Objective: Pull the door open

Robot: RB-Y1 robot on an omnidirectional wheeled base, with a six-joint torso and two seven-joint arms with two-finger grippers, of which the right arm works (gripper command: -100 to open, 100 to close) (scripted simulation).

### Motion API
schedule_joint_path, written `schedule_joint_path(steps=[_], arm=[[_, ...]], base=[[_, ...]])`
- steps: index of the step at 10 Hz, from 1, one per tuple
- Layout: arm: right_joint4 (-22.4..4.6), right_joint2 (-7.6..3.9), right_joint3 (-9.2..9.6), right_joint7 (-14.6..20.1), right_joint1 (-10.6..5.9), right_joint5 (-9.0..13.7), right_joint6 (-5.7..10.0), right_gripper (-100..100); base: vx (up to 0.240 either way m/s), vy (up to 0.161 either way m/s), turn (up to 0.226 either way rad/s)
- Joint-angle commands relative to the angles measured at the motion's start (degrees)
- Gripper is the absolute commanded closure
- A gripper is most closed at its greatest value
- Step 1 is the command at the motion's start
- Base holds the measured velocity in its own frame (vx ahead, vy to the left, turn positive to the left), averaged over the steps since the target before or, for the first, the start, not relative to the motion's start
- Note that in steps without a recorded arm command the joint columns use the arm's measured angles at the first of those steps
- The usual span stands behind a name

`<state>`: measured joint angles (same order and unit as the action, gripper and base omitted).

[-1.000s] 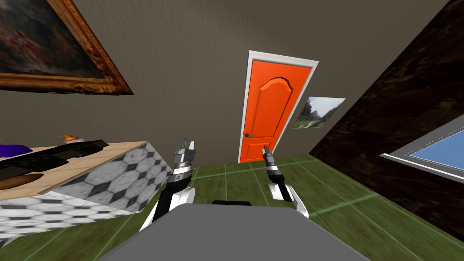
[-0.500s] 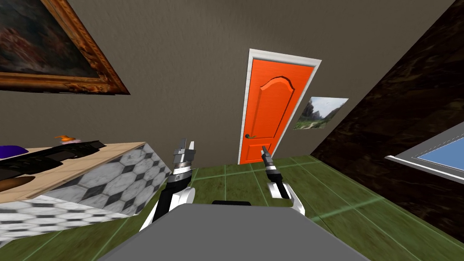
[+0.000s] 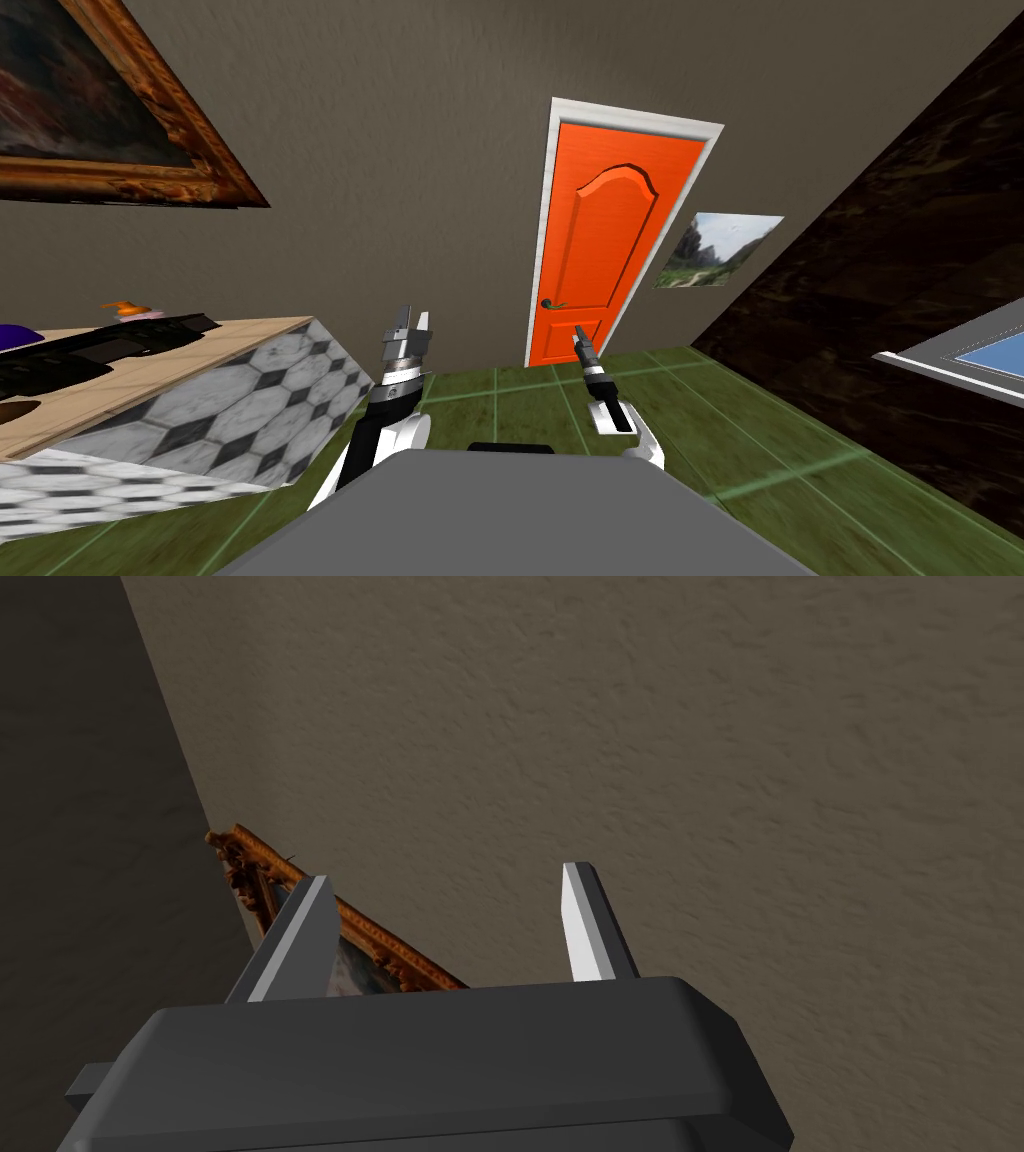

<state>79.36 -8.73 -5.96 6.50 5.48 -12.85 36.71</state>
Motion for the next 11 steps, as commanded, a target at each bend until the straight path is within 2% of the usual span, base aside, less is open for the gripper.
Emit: schedule_joint_path(steps=[1,3,4,5,6,11], arm=[[-2.28,-0.06,-0.09,0.33,-0.95,-0.15,0.27,-100],[-5.78,-0.48,-0.25,1.48,-2.75,-0.58,0.8,-100],[-6.27,-0.48,-0.25,1.48,-2.75,-0.58,0.8,-100],[-8.11,-0.68,-0.33,2.05,-3.65,-0.79,1.07,-100],[-8.26,-0.68,-0.33,2.05,-3.65,-0.79,1.07,-100],[-17.79,-1.66,-0.71,4.77,-7.95,-1.8,2.33,-100]], base=[[0.066,-0.024,0.006],[0.063,-0.027,0.013],[0.059,-0.018,0.008],[0.058,-0.025,0.007],[0.042,-0.018,0.009],[0.084,-0.03,0.015]])
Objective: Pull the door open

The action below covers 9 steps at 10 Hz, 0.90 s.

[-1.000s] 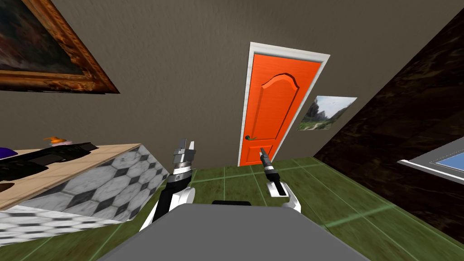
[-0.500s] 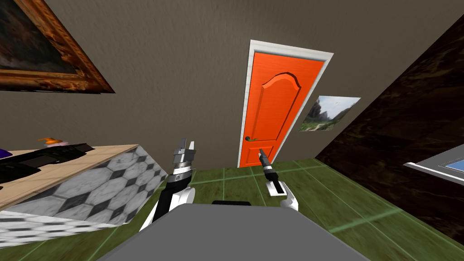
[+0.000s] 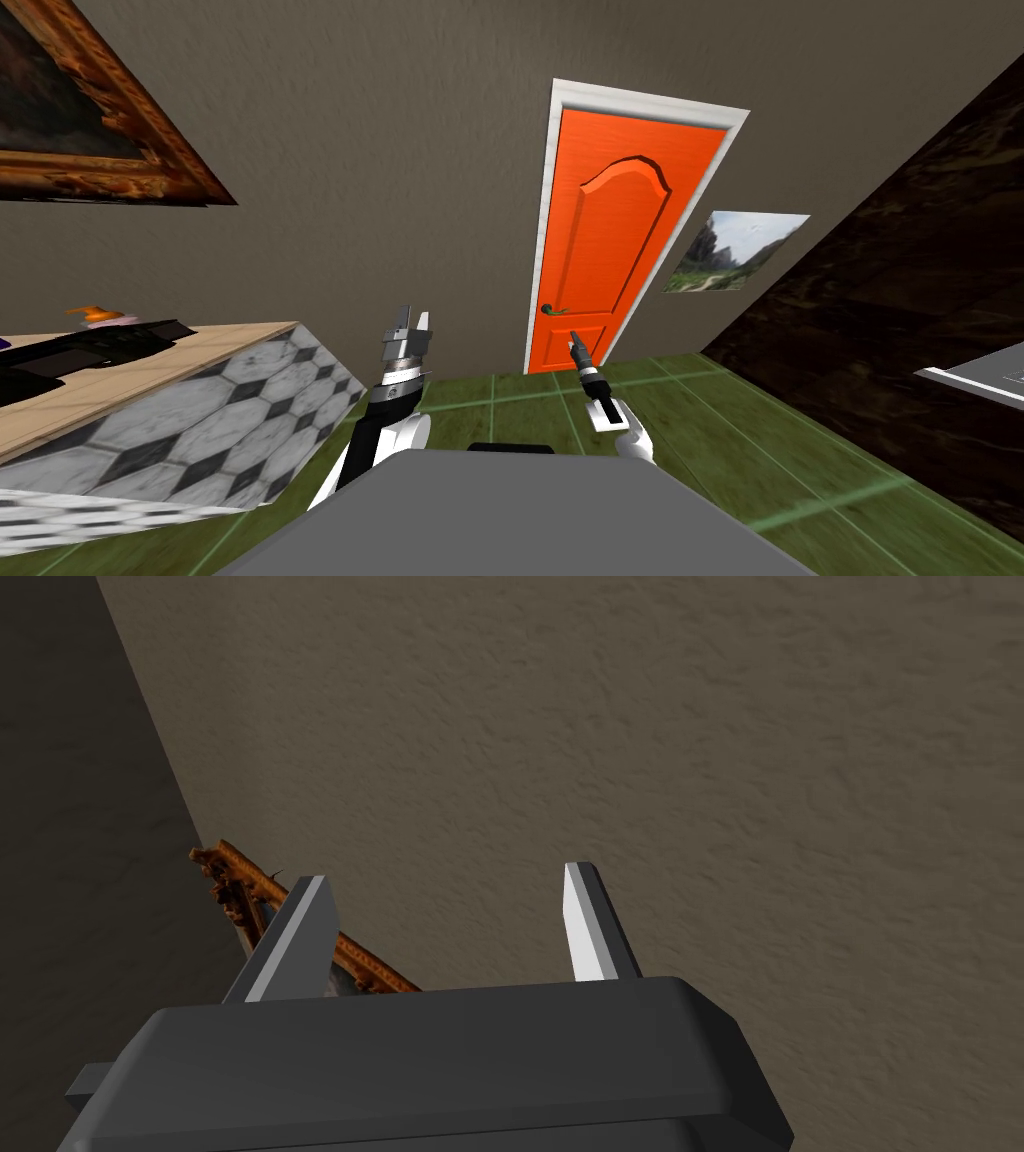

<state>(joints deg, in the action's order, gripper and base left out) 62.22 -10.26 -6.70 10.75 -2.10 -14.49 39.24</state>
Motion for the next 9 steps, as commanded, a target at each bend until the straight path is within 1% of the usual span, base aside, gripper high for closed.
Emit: schedule_joint_path(steps=[1,5,9], arm=[[-2.49,-0.31,-0.04,1.05,-1.19,-0.36,0.05,-100],[-9.27,-0.98,-0.3,2.99,-4.25,-1.08,0.95,-100],[-15.12,-1.54,-0.54,4.66,-6.88,-1.7,1.73,-100]], base=[[0.097,-0.027,0.012],[0.098,-0.031,0.014],[0.08,-0.029,0.012]])
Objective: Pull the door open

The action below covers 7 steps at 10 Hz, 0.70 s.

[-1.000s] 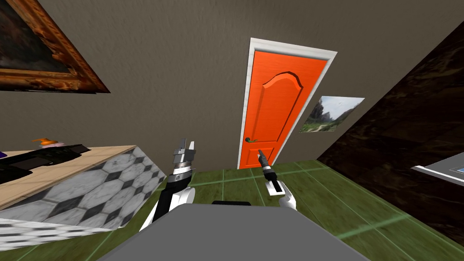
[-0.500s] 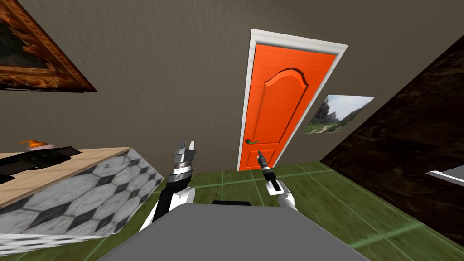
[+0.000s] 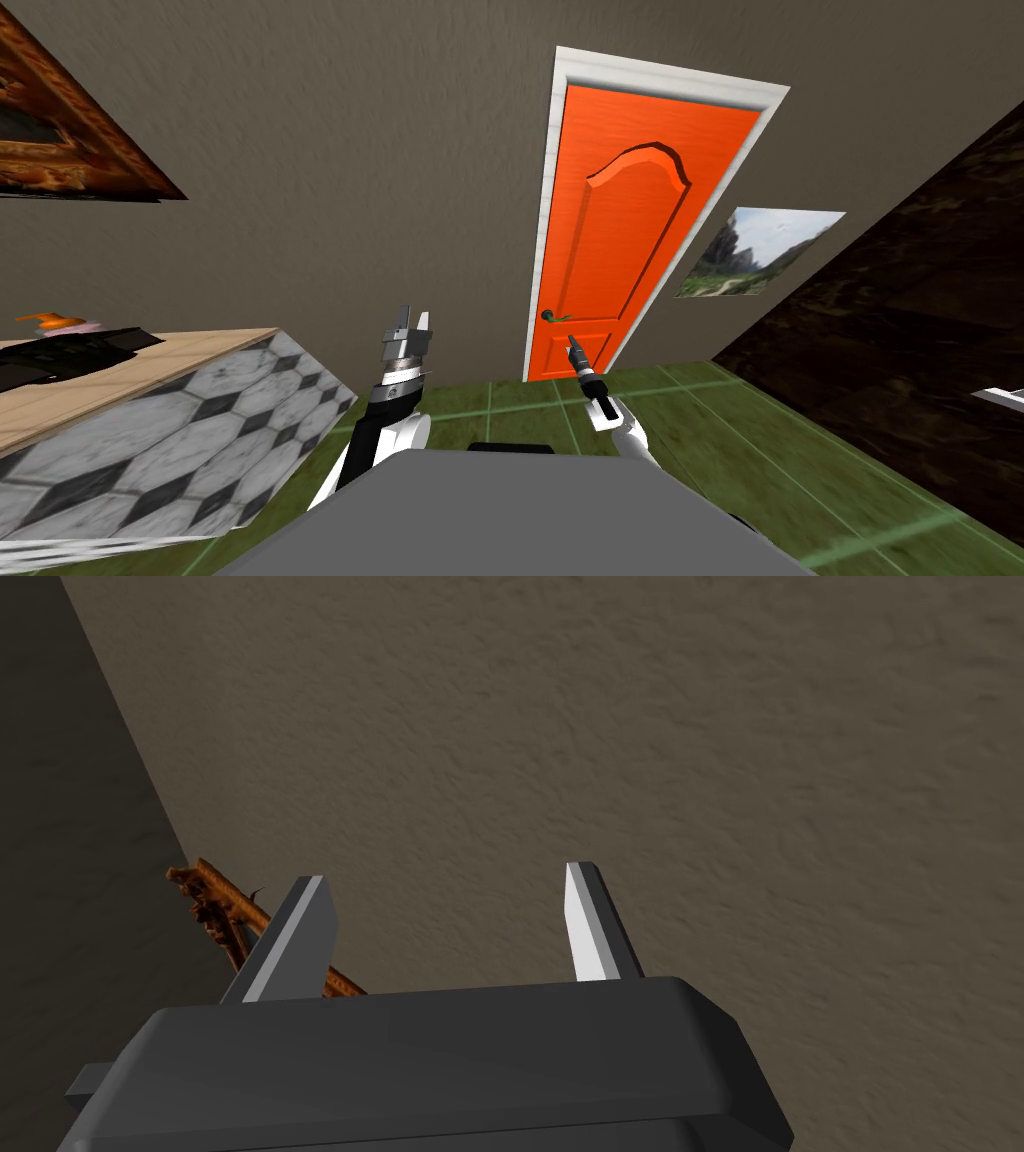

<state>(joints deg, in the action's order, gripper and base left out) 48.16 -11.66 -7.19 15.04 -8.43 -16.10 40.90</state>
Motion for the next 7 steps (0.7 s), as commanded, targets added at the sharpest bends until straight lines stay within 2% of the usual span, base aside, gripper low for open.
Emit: schedule_joint_path(steps=[1,7], arm=[[-2.35,-0.26,-0.1,0.74,-1.14,-0.23,0.24,-100],[-11.75,-1.13,-0.47,3.43,-5.38,-1.23,1.49,-100]], base=[[0.07,-0.031,0.009],[0.092,-0.03,0.013]])
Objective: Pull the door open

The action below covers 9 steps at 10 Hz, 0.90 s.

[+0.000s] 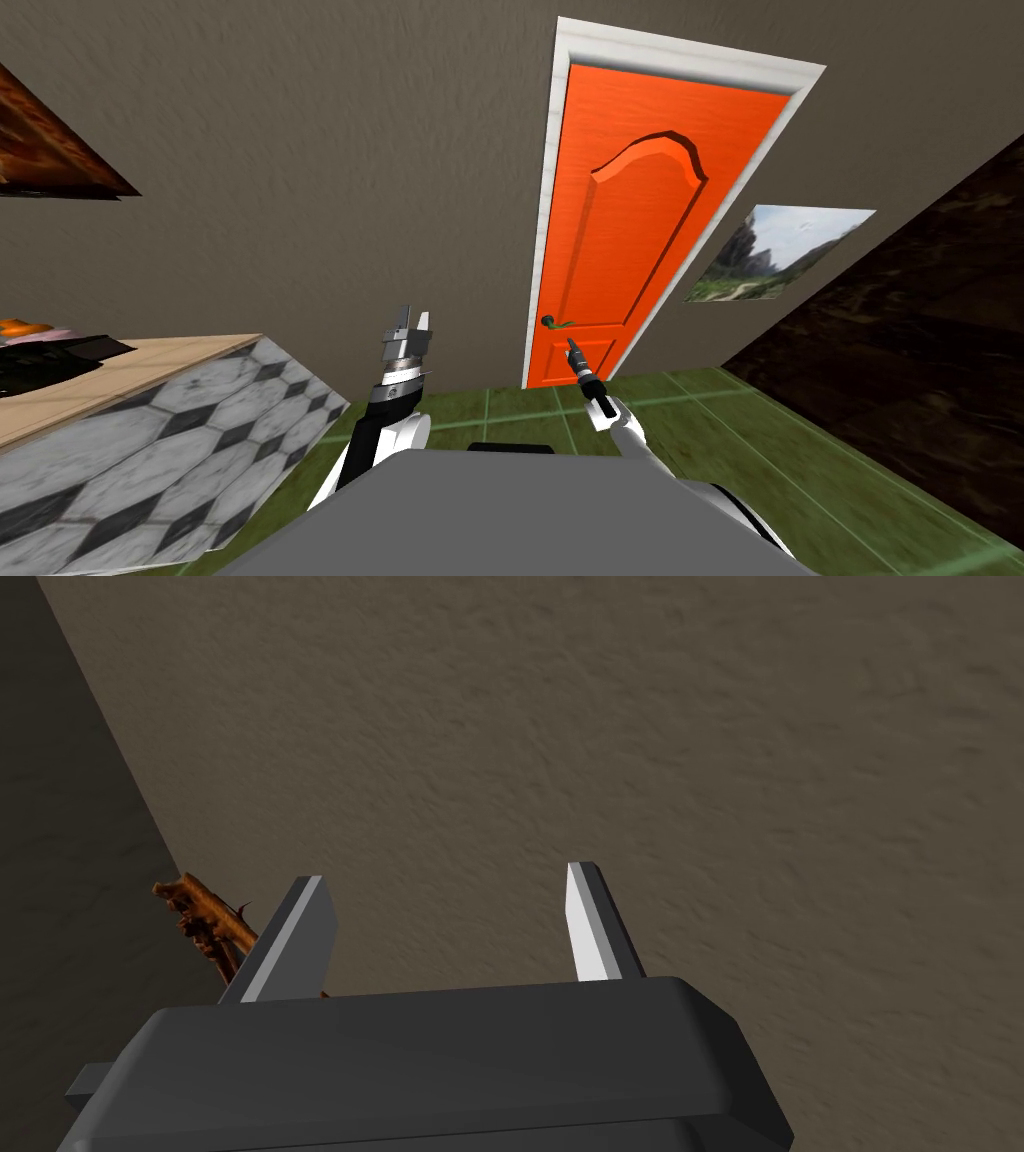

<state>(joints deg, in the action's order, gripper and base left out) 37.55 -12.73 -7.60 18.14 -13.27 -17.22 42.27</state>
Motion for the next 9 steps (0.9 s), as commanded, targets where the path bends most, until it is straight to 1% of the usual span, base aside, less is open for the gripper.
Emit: schedule_joint_path(steps=[1,2,3,4,5,6,7,8,9], arm=[[0.0,0.0,0.0,0.0,0.0,0.0,0.0,-100],[-0.62,-1.3,-0.66,0.81,0.74,0.51,0.84,-100],[-0.62,-1.3,-0.66,0.81,0.74,0.51,0.84,-100],[-0.62,-1.3,-0.66,0.81,0.74,0.51,0.84,-100],[-1.3,-2.87,-1.47,1.62,1.69,1.16,1.95,-100],[-1.84,-4.09,-2.1,2.25,2.43,1.67,2.81,-100],[-1.84,-4.09,-2.1,2.25,2.43,1.67,2.81,-100],[-2.65,-5.95,-3.07,3.21,3.56,2.45,4.13,-100],[-3.15,-7.1,-3.66,3.8,4.25,2.93,4.94,-100]], base=[[0.047,-0.013,0.005],[0.129,0.065,0.149],[0.173,0.066,0.079],[0.084,0.029,-0.004],[0.117,0.078,0.168],[0.191,0.09,0.192],[0.137,0.057,0.08],[0.153,0.071,0.23],[0.214,0.067,0.243]])
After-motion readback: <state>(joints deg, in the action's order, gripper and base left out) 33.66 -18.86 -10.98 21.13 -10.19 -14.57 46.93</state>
